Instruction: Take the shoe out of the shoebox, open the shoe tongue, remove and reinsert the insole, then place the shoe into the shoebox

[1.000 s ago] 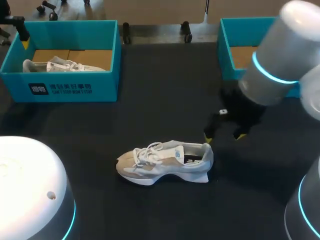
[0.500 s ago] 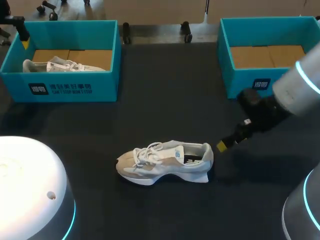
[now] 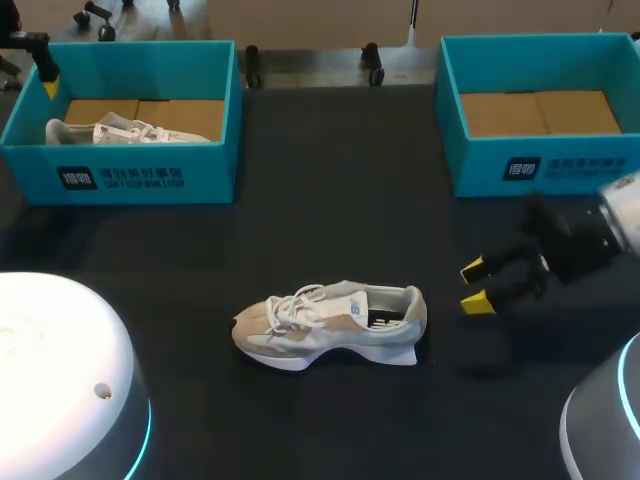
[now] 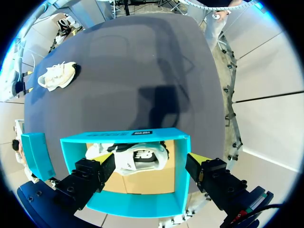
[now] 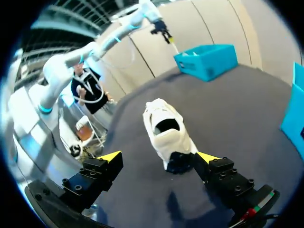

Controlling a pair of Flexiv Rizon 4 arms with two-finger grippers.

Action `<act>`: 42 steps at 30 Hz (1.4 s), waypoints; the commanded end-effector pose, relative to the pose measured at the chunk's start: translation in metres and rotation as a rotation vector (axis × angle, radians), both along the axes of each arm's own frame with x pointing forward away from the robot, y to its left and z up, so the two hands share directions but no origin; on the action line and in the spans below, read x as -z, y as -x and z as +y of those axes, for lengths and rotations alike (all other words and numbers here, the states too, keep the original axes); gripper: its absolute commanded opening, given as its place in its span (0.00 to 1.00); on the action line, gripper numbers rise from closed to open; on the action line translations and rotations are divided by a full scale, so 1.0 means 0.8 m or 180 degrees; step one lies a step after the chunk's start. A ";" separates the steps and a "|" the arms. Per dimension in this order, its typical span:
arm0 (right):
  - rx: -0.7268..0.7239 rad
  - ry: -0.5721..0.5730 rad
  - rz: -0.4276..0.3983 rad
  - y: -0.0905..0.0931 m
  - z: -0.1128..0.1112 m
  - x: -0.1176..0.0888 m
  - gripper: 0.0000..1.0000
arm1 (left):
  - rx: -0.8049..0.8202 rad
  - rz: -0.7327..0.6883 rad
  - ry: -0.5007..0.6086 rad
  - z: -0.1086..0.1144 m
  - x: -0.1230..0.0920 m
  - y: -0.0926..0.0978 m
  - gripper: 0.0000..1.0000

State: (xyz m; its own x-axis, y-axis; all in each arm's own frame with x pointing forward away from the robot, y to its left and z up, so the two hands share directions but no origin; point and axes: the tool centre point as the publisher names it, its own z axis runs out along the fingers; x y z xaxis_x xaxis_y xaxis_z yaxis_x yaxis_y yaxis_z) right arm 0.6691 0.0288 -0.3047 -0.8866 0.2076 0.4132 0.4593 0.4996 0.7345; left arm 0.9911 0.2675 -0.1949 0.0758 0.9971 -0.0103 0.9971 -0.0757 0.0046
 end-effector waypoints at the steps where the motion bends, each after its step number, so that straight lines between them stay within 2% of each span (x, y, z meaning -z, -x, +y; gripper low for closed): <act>1: -0.0124 -0.0780 -0.1391 0.002 -0.004 0.016 1.00 | 0.0003 -0.0008 -0.0005 0.001 -0.001 0.001 1.00; 3: -0.0151 -0.0772 -0.1523 -0.003 -0.010 0.025 1.00 | 0.0003 -0.0008 -0.0005 0.001 -0.001 0.001 1.00; 5: -0.0309 -0.0991 -0.1537 -0.010 -0.018 0.037 1.00 | 0.0003 -0.0008 -0.0005 0.001 -0.001 0.001 1.00; 19: -0.0309 -0.0991 -0.1537 -0.010 -0.018 0.037 1.00 | 0.0003 -0.0008 -0.0005 0.001 -0.001 0.001 1.00; 22: -0.0160 -0.0788 -0.1329 -0.017 -0.031 0.054 1.00 | 0.0003 -0.0008 -0.0005 0.001 -0.001 0.001 1.00; 24: -0.0104 -0.0754 -0.1323 -0.019 -0.041 0.065 1.00 | 0.0003 -0.0008 -0.0005 0.001 -0.001 0.001 1.00; 31: -0.0049 -0.0914 -0.1586 -0.023 -0.078 0.093 1.00 | 0.0003 -0.0008 -0.0005 0.001 -0.001 0.001 1.00; 35: -0.0055 -0.0915 -0.1647 -0.021 -0.079 0.094 1.00 | 0.0003 -0.0008 -0.0005 0.001 -0.001 0.001 1.00; 42: -0.0097 -0.0903 -0.1570 -0.027 -0.063 0.102 1.00 | 0.0003 -0.0008 -0.0005 0.001 -0.001 0.001 1.00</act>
State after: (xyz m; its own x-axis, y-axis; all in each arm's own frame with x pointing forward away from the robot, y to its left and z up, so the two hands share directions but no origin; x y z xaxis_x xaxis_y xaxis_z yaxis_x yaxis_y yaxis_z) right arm 0.6854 -0.0280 -0.3859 -0.9922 0.1234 -0.0177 0.0143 0.2537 0.9672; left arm 0.9911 0.2676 -0.1948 0.0758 0.9971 -0.0103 0.9971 -0.0757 0.0046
